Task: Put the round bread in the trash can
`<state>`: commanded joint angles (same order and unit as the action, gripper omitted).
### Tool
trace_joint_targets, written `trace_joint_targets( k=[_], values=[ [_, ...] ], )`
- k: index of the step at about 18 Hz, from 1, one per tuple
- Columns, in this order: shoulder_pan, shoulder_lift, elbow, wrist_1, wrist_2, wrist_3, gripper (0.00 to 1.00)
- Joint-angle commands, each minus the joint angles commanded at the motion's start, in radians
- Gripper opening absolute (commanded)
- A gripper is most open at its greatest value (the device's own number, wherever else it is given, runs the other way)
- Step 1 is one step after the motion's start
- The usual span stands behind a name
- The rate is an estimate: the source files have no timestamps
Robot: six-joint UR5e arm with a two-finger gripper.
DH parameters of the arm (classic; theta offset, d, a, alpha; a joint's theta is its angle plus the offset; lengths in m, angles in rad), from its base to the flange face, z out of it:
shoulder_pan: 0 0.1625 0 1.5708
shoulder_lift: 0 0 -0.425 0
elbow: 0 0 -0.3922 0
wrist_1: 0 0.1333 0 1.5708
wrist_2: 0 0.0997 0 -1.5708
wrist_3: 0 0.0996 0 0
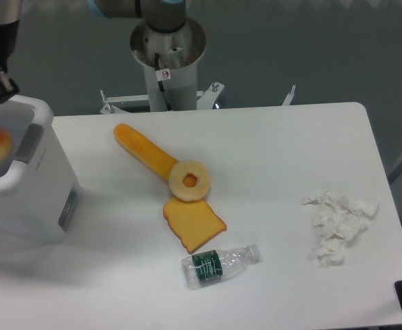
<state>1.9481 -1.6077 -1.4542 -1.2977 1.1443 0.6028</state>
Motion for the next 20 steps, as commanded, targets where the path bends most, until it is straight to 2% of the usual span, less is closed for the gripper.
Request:
trace_joint_targets(
  k=[3,5,9,12,14,18,20],
  values=[
    [0.021,0.023,-0.003,-0.012,0.043,-0.002,1.0],
    [0.113,0.047,-0.05,0.0,0.13,0.015,1.0],
    [0.357,0.051,-0.098,-0.009,0.146,0.282,1.0],
    [0.492,0.035,-0.132,-0.008,0.185,0.395,1.0],
    [0.552,0.003,-0.14,-0.005,0.26,0.474,1.0],
    [0.664,-0.119,-0.12,0.008,0.333,0.58,1.0],
    [0.707,-0.187,-0.103,0.064,0.353,0.621,1.0]
  ],
)
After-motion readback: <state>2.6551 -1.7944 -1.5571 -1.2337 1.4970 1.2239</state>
